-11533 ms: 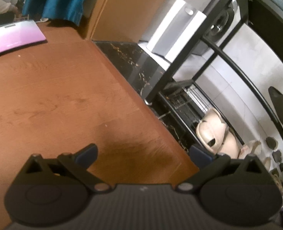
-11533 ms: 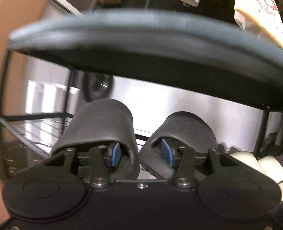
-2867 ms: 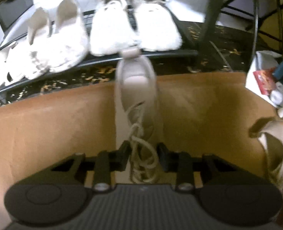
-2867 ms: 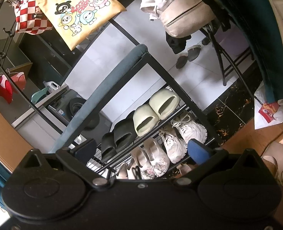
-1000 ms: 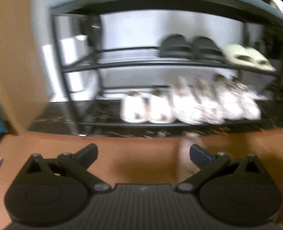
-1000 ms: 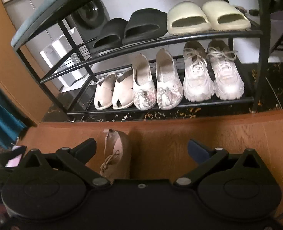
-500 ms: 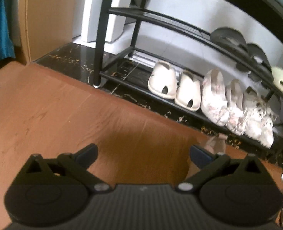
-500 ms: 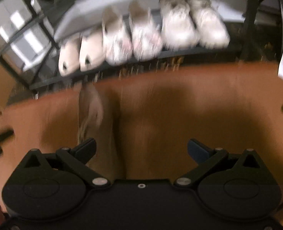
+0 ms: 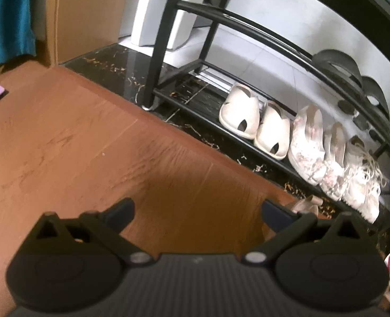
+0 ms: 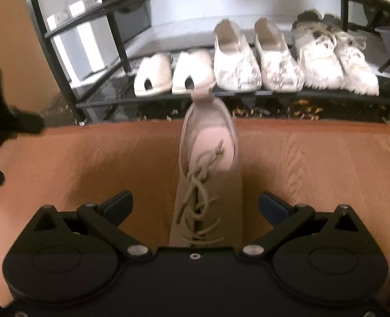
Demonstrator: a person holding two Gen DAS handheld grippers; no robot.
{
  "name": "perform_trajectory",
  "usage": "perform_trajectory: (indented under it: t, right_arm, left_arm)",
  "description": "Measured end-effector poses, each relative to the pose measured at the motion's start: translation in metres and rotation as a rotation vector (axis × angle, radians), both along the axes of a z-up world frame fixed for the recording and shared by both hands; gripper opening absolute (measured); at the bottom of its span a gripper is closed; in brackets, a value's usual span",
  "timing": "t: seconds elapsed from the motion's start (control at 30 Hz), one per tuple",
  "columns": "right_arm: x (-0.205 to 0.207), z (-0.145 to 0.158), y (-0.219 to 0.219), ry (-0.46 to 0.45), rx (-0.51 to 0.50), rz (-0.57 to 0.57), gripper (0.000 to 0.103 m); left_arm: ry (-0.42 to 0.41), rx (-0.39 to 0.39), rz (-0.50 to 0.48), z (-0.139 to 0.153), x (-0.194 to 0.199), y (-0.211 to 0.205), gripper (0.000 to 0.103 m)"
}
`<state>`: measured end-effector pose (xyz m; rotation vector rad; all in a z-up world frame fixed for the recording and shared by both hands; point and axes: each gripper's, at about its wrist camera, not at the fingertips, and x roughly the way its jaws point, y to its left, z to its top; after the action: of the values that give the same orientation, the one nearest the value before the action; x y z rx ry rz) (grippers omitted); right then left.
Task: Organize scattered shoes
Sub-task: 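Carry the beige shoe in the right tool up toward the rack's upper shelf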
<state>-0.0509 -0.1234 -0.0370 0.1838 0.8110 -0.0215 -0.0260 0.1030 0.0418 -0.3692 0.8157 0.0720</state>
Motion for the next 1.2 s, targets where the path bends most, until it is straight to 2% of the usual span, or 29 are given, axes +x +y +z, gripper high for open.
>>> perform_trajectory:
  t: [0.07, 0.17, 0.37, 0.47, 0.57, 0.63, 0.7, 0.93, 1.2]
  right_arm:
    - [0.002, -0.009, -0.002, 0.010, -0.011, -0.020, 0.103]
    - [0.005, -0.018, -0.008, 0.015, -0.014, -0.009, 0.074]
    - [0.008, -0.023, -0.008, 0.014, 0.023, -0.005, 0.076]
    - [0.008, -0.025, -0.006, -0.008, 0.023, 0.012, 0.065]
    - [0.007, -0.025, -0.003, -0.024, 0.014, 0.021, 0.063]
    - [0.007, -0.026, -0.008, -0.031, 0.043, 0.010, 0.061]
    - [0.007, -0.028, -0.011, -0.036, 0.065, 0.008, 0.061]
    - [0.006, -0.031, -0.008, -0.046, 0.046, 0.019, 0.062]
    - [0.007, -0.037, -0.019, -0.049, 0.128, -0.003, 0.063]
  left_arm:
    - [-0.012, 0.003, 0.008, 0.001, -0.001, 0.000, 0.102]
    - [-0.011, 0.010, -0.002, 0.000, 0.000, -0.003, 0.102]
    - [0.006, 0.036, -0.019, -0.002, 0.004, -0.007, 0.102]
    - [0.017, 0.053, -0.040, -0.004, 0.006, -0.011, 0.102]
    - [0.023, 0.067, -0.045, -0.006, 0.007, -0.013, 0.102]
    - [0.034, 0.072, -0.041, -0.008, 0.009, -0.013, 0.102]
    - [0.043, 0.077, -0.037, -0.009, 0.010, -0.014, 0.102]
    - [0.034, 0.124, -0.037, -0.009, 0.010, -0.019, 0.102]
    - [0.033, 0.149, -0.026, -0.008, 0.010, -0.020, 0.102]
